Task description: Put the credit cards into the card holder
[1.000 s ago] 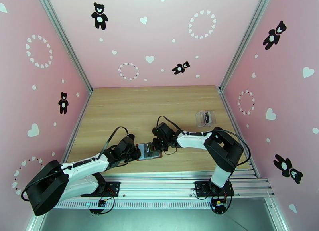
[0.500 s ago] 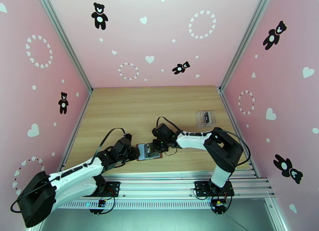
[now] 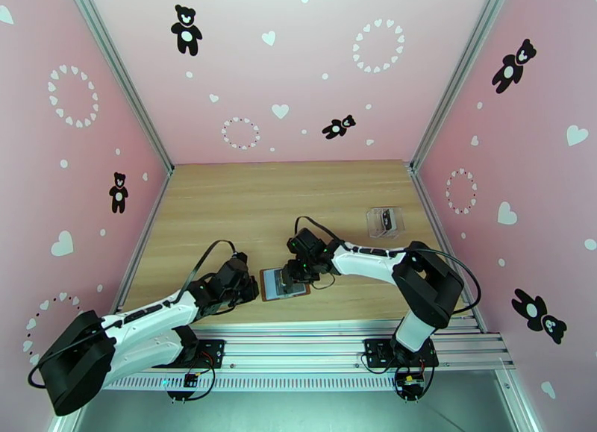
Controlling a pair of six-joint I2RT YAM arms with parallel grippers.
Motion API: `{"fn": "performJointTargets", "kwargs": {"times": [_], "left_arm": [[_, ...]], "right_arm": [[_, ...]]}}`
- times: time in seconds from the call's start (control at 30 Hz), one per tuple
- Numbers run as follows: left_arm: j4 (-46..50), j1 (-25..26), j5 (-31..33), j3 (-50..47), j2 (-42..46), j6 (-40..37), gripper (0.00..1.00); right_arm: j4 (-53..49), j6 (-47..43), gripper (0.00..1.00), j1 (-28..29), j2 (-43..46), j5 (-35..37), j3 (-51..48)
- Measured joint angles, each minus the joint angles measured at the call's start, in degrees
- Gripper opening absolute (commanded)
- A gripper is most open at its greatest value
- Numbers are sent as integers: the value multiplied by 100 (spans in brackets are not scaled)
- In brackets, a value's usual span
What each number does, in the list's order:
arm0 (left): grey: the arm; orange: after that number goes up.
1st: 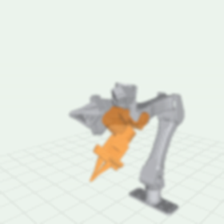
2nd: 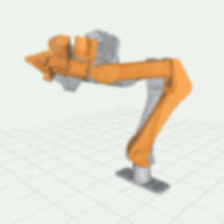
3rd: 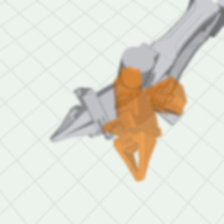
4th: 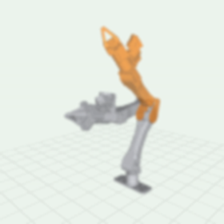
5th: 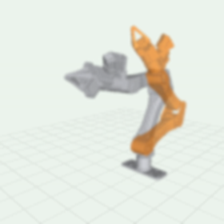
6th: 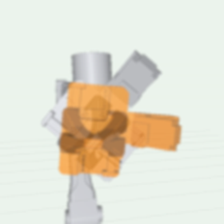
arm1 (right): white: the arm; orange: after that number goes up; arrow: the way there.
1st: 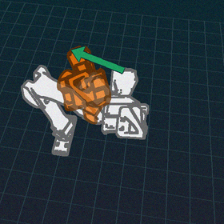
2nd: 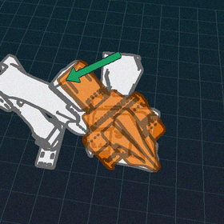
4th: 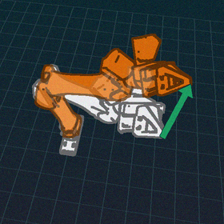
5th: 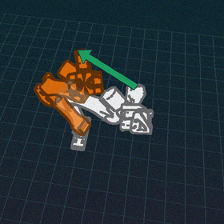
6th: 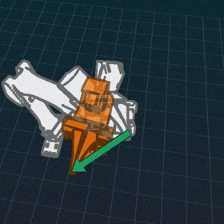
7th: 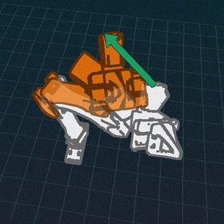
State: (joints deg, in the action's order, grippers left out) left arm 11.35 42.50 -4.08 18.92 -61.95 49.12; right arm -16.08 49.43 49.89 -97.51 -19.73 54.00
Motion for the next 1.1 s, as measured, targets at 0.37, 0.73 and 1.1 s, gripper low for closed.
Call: {"fn": "performJointTargets", "kwargs": {"times": [0.37,0.73,1.1], "left_arm": [[-267,2,-20,0,-251,-2,0],[-339,42,-20,0,-358,0,0],[-343,44,-17,0,-358,2,0]], "right_arm": [[-162,-37,41,144,-251,140,236],[-225,-39,43,273,-352,275,385],[-295,-59,46,339,-256,439,385]]}}
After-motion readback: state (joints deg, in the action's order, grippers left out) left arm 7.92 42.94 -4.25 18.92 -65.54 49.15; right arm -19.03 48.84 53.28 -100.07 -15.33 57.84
